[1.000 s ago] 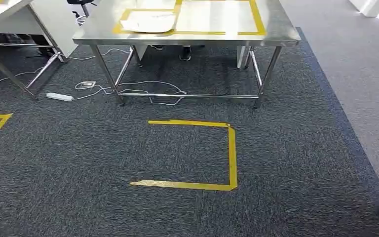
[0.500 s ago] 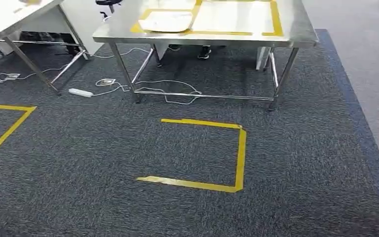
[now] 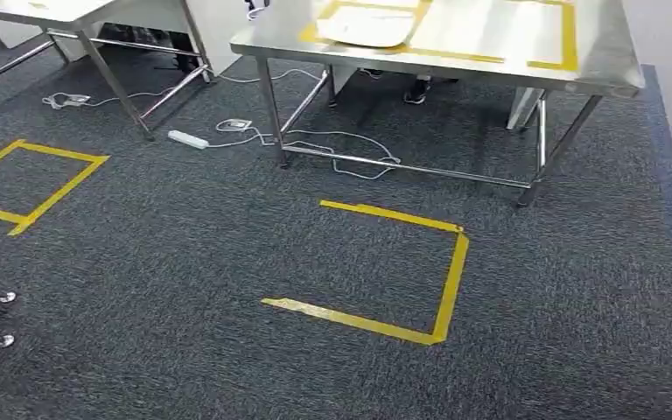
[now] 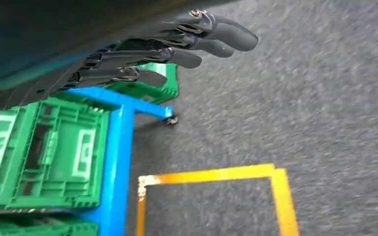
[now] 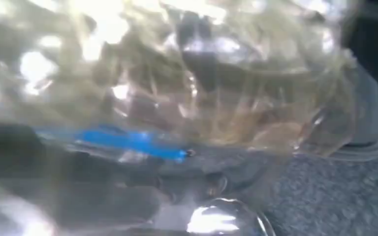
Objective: Take the parts from the cabinet and place them on the table.
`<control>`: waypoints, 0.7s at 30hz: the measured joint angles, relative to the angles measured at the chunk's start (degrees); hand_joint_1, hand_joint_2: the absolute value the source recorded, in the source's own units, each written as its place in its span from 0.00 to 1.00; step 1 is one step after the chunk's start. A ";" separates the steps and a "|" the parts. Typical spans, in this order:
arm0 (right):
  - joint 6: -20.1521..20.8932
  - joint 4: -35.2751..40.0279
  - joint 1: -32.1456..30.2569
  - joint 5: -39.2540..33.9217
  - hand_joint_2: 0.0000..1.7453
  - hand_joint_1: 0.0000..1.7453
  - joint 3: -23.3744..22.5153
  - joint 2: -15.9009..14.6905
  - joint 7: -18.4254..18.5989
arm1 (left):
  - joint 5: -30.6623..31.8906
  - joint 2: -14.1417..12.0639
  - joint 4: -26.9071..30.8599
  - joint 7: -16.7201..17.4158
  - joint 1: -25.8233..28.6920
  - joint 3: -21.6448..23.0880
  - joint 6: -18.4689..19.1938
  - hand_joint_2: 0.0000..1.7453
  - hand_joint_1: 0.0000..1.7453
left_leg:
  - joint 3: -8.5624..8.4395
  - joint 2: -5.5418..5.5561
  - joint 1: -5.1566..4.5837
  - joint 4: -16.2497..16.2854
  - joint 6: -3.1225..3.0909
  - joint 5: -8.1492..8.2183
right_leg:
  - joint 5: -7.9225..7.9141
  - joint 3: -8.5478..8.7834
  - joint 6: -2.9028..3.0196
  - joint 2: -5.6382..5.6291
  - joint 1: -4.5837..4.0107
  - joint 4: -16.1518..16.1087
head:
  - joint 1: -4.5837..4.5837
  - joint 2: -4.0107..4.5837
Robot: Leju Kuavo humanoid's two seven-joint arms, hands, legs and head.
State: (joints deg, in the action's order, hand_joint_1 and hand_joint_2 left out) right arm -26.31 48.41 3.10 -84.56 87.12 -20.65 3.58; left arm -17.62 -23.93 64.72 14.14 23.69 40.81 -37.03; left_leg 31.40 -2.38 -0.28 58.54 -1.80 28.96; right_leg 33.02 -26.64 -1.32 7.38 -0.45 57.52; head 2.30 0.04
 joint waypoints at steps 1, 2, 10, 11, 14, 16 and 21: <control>-0.09 0.09 0.00 0.00 0.00 0.00 -0.13 -0.16 0.00 | -0.02 0.09 0.16 0.18 0.32 0.00 0.00 0.00 0.00 | -0.17 0.35 0.29 -0.42 0.02 -0.26 | 1.01 -0.50 -0.48 -2.12 0.28 0.62 | 0.02 0.00; -0.09 0.31 -0.06 0.00 0.00 0.00 -0.15 -0.31 0.00 | -0.07 0.13 0.27 0.22 0.29 -0.04 0.00 0.00 0.00 | -0.06 0.83 0.29 -0.43 -0.14 -0.33 | 2.71 -1.72 -0.67 -4.96 0.48 3.15 | -0.39 0.00; -1.03 0.94 -0.57 -0.72 0.00 0.00 -0.15 -1.23 -0.09 | -0.66 0.61 0.51 0.18 -0.04 -0.17 0.00 0.00 0.00 | -0.49 6.01 -0.02 -0.39 -0.24 -0.48 | -2.69 -3.16 -0.31 -8.90 0.59 2.57 | -0.55 0.00; -1.23 1.18 -0.51 -0.92 0.00 0.00 -0.15 -1.45 -0.07 | -0.68 0.72 0.51 0.09 -0.04 -0.17 0.00 0.00 0.00 | -0.29 6.45 -0.02 -0.41 0.01 -0.59 | -1.45 -2.33 0.06 -11.16 0.73 1.27 | -0.44 0.00; -2.06 2.50 -0.98 -1.90 0.00 0.00 -0.31 -2.32 -0.72 | -1.25 0.83 0.53 -0.83 -0.73 -0.09 0.00 0.00 0.00 | 0.51 8.28 0.35 -0.31 1.14 -1.01 | -1.59 -2.25 0.63 -10.31 0.34 0.17 | -0.44 0.00; -2.47 3.30 -1.11 -2.51 0.00 0.00 -0.57 -2.67 -0.48 | -1.97 0.81 0.48 -1.42 -1.00 0.24 0.00 0.00 0.00 | 0.54 8.17 0.23 0.04 1.55 -0.89 | -2.45 -1.38 1.68 -8.86 0.93 -0.95 | -0.41 0.00; -2.54 4.18 -1.55 -2.89 0.00 0.00 -0.70 -3.22 -0.15 | -2.43 0.87 0.35 -1.86 -2.06 0.44 0.00 0.00 0.00 | 8.06 3.01 1.00 16.24 3.50 7.99 | -2.67 -2.04 2.08 -5.54 0.97 -1.23 | 0.02 0.00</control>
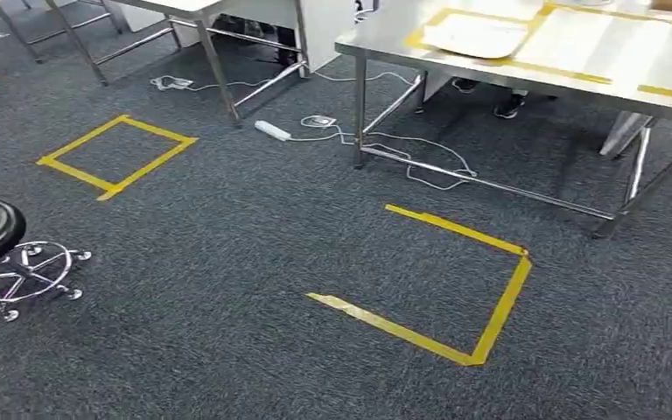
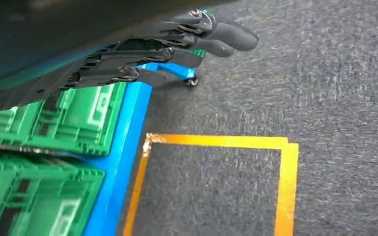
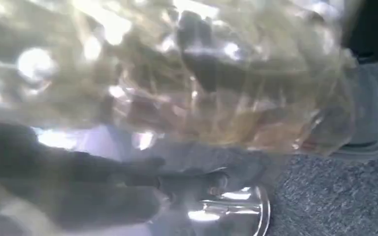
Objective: Take the parts from the cabinet and place them on the table.
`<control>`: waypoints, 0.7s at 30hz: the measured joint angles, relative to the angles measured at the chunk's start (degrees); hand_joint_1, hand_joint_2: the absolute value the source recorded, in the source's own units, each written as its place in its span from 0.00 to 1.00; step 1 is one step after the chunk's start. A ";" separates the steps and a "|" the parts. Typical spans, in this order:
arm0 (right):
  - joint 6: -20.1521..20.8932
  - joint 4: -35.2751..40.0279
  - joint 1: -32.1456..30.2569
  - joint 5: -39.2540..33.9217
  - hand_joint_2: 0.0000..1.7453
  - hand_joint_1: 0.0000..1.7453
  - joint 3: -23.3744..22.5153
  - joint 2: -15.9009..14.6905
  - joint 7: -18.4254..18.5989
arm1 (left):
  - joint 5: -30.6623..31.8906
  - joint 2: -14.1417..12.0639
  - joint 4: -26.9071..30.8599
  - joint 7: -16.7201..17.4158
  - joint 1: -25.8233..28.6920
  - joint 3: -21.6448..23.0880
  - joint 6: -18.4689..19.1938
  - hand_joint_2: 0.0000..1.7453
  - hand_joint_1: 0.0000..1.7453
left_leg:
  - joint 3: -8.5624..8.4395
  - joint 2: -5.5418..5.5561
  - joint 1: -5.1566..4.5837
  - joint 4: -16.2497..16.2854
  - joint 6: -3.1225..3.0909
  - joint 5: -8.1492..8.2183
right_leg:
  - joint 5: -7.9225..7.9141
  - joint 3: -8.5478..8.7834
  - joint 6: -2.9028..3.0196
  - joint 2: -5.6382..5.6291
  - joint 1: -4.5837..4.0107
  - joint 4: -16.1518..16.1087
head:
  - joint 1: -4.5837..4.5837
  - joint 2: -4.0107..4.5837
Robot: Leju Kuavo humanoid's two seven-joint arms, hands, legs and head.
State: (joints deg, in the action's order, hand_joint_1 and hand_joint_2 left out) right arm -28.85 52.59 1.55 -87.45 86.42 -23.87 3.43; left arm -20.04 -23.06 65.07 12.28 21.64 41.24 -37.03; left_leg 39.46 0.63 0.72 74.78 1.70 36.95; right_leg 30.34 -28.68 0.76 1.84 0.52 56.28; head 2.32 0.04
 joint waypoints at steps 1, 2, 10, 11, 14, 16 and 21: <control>0.00 0.02 -0.03 -0.04 0.00 0.00 0.00 0.00 0.00 | -0.31 0.00 -0.02 -0.24 0.00 0.04 0.00 0.00 0.00 | 0.21 -0.07 0.27 0.54 0.26 -0.60 | 0.12 0.07 -0.17 0.73 0.06 0.00 | 0.02 0.00; 0.00 0.11 -0.04 -0.22 0.00 0.00 0.00 0.00 0.00 | -0.50 0.00 -0.18 -0.59 0.00 0.09 0.00 0.00 0.00 | -0.84 -0.20 0.48 -1.41 0.48 -2.39 | 0.25 0.16 -0.33 1.34 0.15 0.00 | -0.02 0.00; 0.98 0.52 0.24 -1.09 0.00 0.00 -0.20 -1.81 0.00 | -3.96 0.66 -2.56 -3.13 -2.33 2.73 0.00 0.00 0.00 | -8.61 -2.37 0.11 -16.66 -1.81 -7.98 | 1.60 2.49 -3.31 5.15 0.39 0.10 | -0.07 0.00; 1.27 0.52 0.23 -1.11 0.00 0.00 -0.33 -2.14 0.00 | -4.31 0.66 -2.82 -3.34 -2.33 3.00 0.00 0.00 0.00 | -8.55 -2.06 0.23 -16.71 -2.19 -8.14 | 2.78 1.77 -3.65 2.38 0.52 1.08 | -0.20 0.00; 1.75 0.52 -0.26 -1.16 0.00 0.00 -0.39 -2.47 -0.02 | -5.90 0.76 -3.98 -4.48 -4.05 4.40 0.00 0.00 0.00 | -7.94 -0.29 -0.22 -16.68 -2.95 -8.38 | 9.25 -4.72 -3.27 -1.32 0.45 14.28 | -0.46 0.00; 1.70 0.52 -0.76 -1.16 0.00 0.00 -0.63 -2.54 -0.02 | -8.59 0.79 -5.23 -6.21 -5.15 6.15 0.00 0.00 0.00 | -7.93 1.16 -0.65 -16.67 -3.13 -8.40 | 9.40 -8.11 -2.66 -1.71 0.08 19.44 | -0.46 0.00; 1.36 1.27 -1.83 -1.18 0.00 0.00 -1.68 -3.96 0.00 | -15.74 1.09 -8.79 -10.19 -8.81 12.16 0.00 0.00 0.00 | -8.21 4.34 -1.62 -16.38 -3.17 -8.27 | -0.46 -2.15 0.69 -7.09 -0.82 2.61 | -0.31 0.00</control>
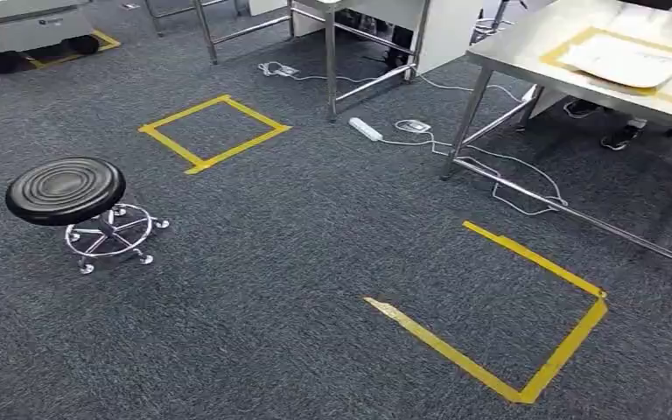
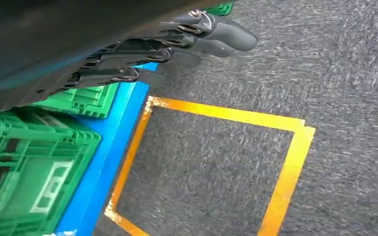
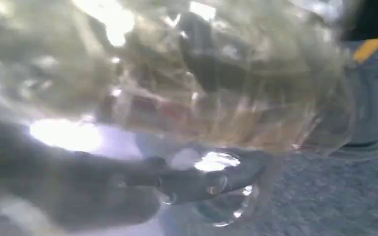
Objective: Take the parts from the cabinet and place them on the table.
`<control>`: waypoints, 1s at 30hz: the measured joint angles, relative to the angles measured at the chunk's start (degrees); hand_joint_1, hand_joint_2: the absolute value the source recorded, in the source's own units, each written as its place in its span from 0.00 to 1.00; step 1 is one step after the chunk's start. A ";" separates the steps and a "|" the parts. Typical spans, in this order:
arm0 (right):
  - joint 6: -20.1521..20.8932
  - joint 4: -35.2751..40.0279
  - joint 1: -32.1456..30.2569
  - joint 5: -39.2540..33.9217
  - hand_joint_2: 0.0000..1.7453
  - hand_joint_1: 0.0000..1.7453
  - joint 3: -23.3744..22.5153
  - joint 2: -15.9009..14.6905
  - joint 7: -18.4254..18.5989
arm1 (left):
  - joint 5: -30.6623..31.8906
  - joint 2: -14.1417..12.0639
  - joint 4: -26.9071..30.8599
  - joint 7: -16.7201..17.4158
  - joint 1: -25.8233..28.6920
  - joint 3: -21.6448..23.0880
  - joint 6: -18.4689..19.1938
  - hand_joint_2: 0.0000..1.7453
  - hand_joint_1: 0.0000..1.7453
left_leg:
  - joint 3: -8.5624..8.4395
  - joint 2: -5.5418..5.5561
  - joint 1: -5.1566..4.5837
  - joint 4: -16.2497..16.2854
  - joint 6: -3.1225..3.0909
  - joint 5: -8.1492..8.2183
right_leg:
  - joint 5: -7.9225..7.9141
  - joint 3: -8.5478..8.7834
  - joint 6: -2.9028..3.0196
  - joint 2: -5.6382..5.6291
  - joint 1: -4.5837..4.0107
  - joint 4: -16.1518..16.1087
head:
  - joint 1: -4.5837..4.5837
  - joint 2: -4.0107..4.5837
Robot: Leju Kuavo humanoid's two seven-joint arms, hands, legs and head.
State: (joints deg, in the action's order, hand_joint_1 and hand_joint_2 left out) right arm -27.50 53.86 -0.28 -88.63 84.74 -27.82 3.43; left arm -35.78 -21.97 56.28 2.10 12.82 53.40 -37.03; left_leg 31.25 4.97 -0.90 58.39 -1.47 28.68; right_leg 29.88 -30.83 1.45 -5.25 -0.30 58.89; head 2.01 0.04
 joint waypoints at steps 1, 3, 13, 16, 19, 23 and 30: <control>0.04 0.17 0.01 0.00 0.00 0.00 -0.18 -0.33 -0.53 | -0.74 -0.04 -0.59 -0.26 -0.77 0.96 0.00 0.00 0.00 | 0.47 0.66 0.37 -0.06 0.14 -0.09 | 0.39 0.53 -0.63 0.49 -0.18 -1.16 | -0.18 0.00; 0.00 0.28 -0.06 0.00 0.00 0.00 -0.68 -0.78 -0.52 | -1.65 0.09 -1.61 -0.74 -1.38 2.79 0.00 0.00 0.00 | 0.90 1.75 0.86 -0.34 0.94 -0.57 | 0.19 1.03 -0.57 1.40 -0.43 -1.19 | -0.22 0.00; 0.02 0.37 -0.24 0.00 0.00 0.00 -0.83 -0.81 -0.46 | -8.08 -0.89 -4.17 -2.88 -3.39 8.01 0.00 0.00 0.00 | 3.73 -5.22 2.13 7.18 3.95 1.59 | 0.24 2.35 -0.98 8.60 0.64 -3.05 | 0.19 0.00; 0.00 0.37 0.10 0.00 0.00 0.00 -0.74 -0.76 -0.46 | -9.77 -1.49 -4.22 -3.93 -3.65 8.48 0.00 0.00 0.00 | -0.41 -7.13 1.77 -0.52 2.95 -0.04 | 1.30 2.84 -2.28 9.90 0.32 -2.34 | 0.09 0.00; 0.00 0.35 0.78 0.00 0.00 0.00 -0.74 -0.66 -0.48 | -10.23 -1.86 -4.22 -4.17 -3.32 9.15 0.00 0.00 0.00 | -0.05 -6.02 1.39 -0.60 1.68 -0.02 | 1.28 4.01 -3.13 10.96 0.57 -2.75 | 0.02 0.00; -0.09 0.28 1.40 0.22 0.00 0.00 0.33 0.18 -0.52 | -9.02 -2.49 -4.17 -3.73 -2.12 8.30 0.00 0.00 0.00 | -0.06 -4.64 1.58 -0.94 0.51 -0.35 | 7.79 -1.49 -3.72 5.62 0.96 8.40 | -0.44 0.00; 1.20 -2.76 2.68 1.79 0.00 0.00 2.54 3.70 -0.42 | 2.91 -3.15 0.73 5.10 4.51 -1.30 0.00 0.00 0.00 | -0.62 -0.64 1.32 -0.89 0.48 0.00 | -0.23 0.36 -2.23 1.00 0.92 0.15 | -0.42 0.00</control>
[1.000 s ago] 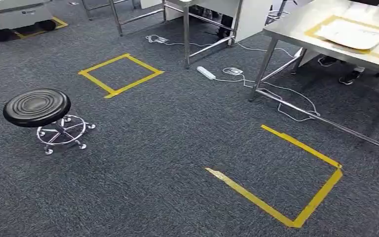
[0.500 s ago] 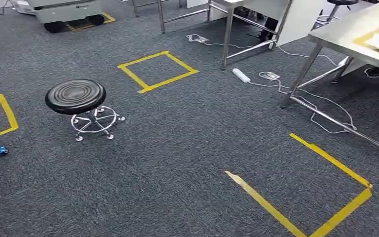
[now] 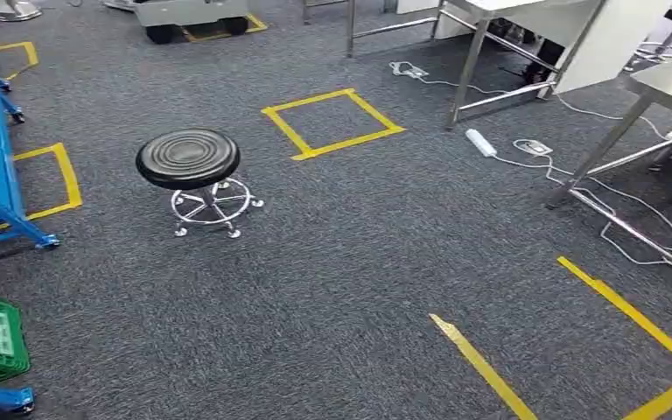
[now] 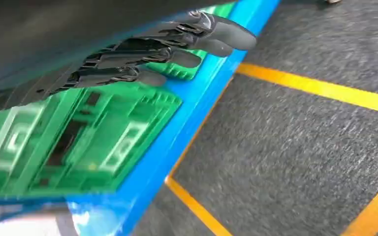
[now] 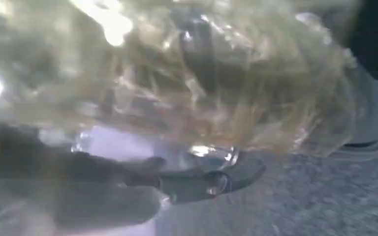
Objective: Take the parts from the cabinet and place them on the table.
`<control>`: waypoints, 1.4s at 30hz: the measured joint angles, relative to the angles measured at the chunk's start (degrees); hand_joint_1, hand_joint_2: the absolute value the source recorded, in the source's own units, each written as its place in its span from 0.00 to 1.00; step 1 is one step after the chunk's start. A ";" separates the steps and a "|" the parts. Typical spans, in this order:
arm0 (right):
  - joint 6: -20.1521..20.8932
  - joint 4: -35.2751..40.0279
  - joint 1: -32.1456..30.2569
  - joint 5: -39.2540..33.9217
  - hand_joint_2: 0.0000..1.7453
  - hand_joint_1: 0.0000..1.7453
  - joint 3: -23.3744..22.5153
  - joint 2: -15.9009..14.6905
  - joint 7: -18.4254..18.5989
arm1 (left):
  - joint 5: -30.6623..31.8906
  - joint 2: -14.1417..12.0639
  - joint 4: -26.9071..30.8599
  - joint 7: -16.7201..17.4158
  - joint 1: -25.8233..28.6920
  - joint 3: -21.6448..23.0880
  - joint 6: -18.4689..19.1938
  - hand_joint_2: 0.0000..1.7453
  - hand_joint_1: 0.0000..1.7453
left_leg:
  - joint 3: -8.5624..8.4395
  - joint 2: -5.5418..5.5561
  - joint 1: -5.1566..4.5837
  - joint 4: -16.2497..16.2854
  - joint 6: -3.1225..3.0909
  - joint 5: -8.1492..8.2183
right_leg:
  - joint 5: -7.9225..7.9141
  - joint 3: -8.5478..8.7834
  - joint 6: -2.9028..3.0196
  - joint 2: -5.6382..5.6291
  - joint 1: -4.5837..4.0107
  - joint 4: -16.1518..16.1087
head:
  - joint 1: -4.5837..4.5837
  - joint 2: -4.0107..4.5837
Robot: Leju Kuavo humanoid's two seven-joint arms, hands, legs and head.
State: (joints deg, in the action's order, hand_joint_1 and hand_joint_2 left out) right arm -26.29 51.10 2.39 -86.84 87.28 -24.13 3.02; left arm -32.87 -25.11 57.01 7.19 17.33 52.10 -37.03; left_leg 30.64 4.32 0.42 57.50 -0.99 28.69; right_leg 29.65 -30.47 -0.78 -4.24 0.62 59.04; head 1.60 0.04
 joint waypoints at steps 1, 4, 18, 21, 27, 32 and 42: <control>0.00 -0.37 0.18 0.00 0.00 0.00 0.28 0.26 -0.11 | 0.15 -0.11 0.50 0.06 0.10 -0.76 0.00 0.00 0.00 | 0.18 0.88 -0.25 0.28 0.38 0.05 | 0.35 0.50 0.15 -0.63 0.11 -1.18 | 0.04 0.00; 0.04 -1.05 0.84 0.13 0.00 0.00 0.63 0.55 -0.24 | 0.82 -0.17 1.55 0.72 1.28 -2.18 0.00 0.00 0.00 | 0.98 2.71 0.45 -0.03 1.72 -0.59 | 0.66 1.29 0.32 0.98 -0.43 -1.63 | -0.04 0.00; -0.91 -3.04 1.07 1.36 0.00 0.00 0.61 3.04 -0.04 | 13.00 1.00 9.22 8.64 5.79 -11.01 0.00 0.00 0.00 | -0.24 -6.71 -0.12 0.13 1.62 0.13 | 1.70 3.09 -0.17 10.15 -0.86 -2.71 | -0.39 0.00; -2.06 -1.53 0.95 0.87 0.00 0.00 0.15 1.61 0.04 | 12.70 1.57 9.22 8.20 5.27 -10.64 0.00 0.00 0.00 | -0.18 -5.42 0.08 -0.37 0.51 -0.41 | 2.86 3.37 -1.30 8.28 -0.42 -1.93 | -0.31 0.00; -2.58 0.83 -0.61 -1.20 0.00 0.00 -0.37 -0.22 -0.11 | 10.45 2.08 8.35 5.97 2.73 -8.66 0.00 0.00 0.00 | 0.12 -2.08 -0.08 -0.34 -0.08 -0.56 | 8.12 -6.09 -1.29 4.32 -0.32 15.06 | -0.65 0.00; -3.39 3.41 -1.22 -1.75 0.00 0.00 -0.79 -2.66 -0.48 | 9.00 1.99 7.34 5.13 1.10 -6.31 0.00 0.00 0.00 | 0.26 0.88 -0.25 0.03 0.65 -0.41 | 0.41 0.57 -0.71 -0.30 0.12 -2.09 | -0.59 0.00; -3.21 4.81 -1.67 -1.77 0.00 0.00 -0.87 -4.22 -0.52 | 5.76 1.81 5.59 3.45 -0.45 -3.49 0.00 0.00 0.00 | 8.23 -3.68 0.21 16.40 2.87 6.76 | 0.06 0.88 1.22 6.70 -0.36 -2.80 | -0.15 0.00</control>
State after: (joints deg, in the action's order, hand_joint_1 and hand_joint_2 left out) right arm -29.51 55.91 0.72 -88.61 86.40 -28.35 2.49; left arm -27.11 -23.30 62.60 10.64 16.88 48.61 -37.03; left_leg 38.86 0.64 0.63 73.91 1.88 35.45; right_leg 29.72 -29.59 0.43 2.46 0.26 56.24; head 1.44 0.04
